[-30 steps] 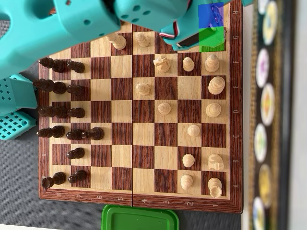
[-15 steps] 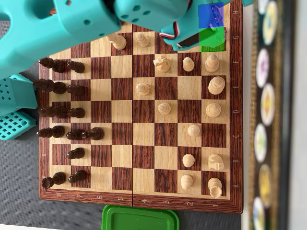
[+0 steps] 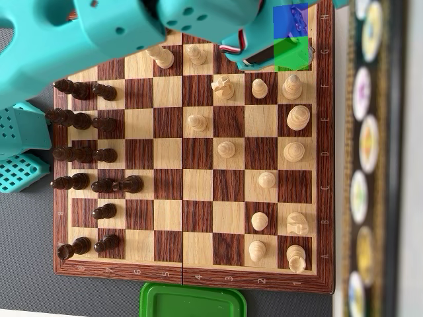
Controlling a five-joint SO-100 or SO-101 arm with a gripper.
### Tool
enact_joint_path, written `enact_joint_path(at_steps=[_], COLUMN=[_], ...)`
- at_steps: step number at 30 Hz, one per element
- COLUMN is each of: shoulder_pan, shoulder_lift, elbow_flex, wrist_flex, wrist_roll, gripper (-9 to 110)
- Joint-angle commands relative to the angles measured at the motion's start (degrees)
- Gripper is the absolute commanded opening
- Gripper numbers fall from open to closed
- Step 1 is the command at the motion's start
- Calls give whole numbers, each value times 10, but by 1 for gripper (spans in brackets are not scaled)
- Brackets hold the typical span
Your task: Play chess
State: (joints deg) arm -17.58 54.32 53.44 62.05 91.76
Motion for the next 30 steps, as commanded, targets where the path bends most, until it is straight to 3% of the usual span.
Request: enact_joint_path(at_steps=[1, 30], shoulder_pan=[4, 3], shoulder_lift=[18, 98], elbow_flex=[-4, 9], wrist_flex=[-2, 3], wrist_roll=[-3, -3], gripper=[15, 15])
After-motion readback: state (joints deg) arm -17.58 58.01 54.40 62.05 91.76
